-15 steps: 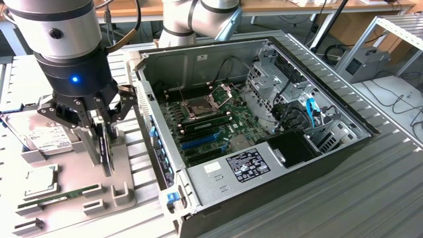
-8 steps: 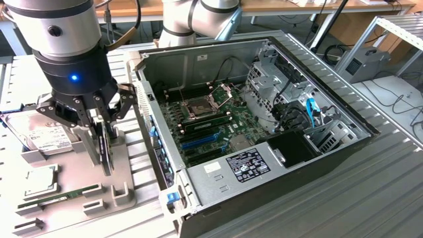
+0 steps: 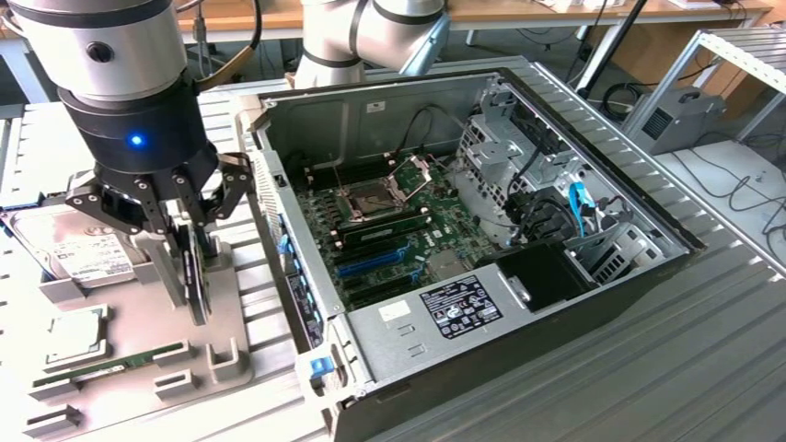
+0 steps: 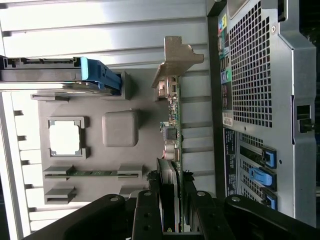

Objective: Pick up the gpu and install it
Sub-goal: 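Pick up the gpu and move the gpu toward the slot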

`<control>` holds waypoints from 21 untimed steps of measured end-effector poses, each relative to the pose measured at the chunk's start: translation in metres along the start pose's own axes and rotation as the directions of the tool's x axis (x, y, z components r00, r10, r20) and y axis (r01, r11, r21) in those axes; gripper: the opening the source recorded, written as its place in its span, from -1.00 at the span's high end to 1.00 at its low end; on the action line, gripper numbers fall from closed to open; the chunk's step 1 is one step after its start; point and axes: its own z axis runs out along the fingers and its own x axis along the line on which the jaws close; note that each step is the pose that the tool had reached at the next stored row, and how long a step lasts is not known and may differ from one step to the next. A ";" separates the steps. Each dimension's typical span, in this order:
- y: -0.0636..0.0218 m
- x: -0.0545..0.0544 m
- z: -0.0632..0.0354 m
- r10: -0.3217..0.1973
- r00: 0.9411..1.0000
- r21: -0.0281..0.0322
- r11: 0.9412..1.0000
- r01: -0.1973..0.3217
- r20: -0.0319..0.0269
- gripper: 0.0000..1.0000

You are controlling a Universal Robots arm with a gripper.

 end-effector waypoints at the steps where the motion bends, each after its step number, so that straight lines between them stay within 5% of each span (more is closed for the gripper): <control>1: 0.0000 0.000 -0.0004 0.000 1.000 0.000 1.000 0.000 0.000 0.42; 21: -0.0001 0.000 -0.0058 0.000 1.000 0.000 1.000 0.000 0.000 0.42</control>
